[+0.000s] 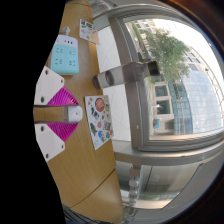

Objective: Unplug charger

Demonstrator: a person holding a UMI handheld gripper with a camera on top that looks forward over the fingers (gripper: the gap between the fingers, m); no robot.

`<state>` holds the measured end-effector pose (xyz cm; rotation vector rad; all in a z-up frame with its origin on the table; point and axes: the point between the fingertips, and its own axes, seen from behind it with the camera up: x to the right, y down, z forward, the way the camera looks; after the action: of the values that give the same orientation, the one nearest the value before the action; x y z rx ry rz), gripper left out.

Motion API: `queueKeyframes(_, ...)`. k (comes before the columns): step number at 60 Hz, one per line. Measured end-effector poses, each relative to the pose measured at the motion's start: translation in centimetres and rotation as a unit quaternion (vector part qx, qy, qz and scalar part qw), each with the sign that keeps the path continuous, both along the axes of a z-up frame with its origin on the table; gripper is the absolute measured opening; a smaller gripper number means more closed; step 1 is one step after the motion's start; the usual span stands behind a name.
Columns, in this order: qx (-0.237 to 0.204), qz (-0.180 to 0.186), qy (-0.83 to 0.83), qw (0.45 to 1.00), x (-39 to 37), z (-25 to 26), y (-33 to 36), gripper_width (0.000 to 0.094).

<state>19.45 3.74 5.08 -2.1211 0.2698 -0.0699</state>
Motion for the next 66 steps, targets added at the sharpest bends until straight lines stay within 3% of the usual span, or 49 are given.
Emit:
queueKeyframes(9, -0.032, 0.006, 0.009, 0.999, -0.1, -4.2, 0.2, 0.0172)
queueKeyframes(18, -0.035, -0.009, 0.004, 0.999, 0.5, -4.5, 0.2, 0.0271)
queueKeyframes(26, -0.027, -0.031, -0.019, 0.999, 1.6, -3.4, -0.1, 0.0613)
queueKeyframes(40, 0.077, -0.036, -0.056, 0.995, -0.4, 6.6, -2.4, 0.0733)
queueKeyframes(47, 0.131, -0.032, -0.06, 0.989, -2.2, 11.3, -5.1, 0.0844)
queueKeyframes(55, 0.147, -0.021, -0.049, 0.988, -4.2, 11.7, -9.0, 0.0846)
queueKeyframes(66, 0.099, 0.019, -0.029, 0.994, -7.3, 6.5, -15.4, 0.0849)
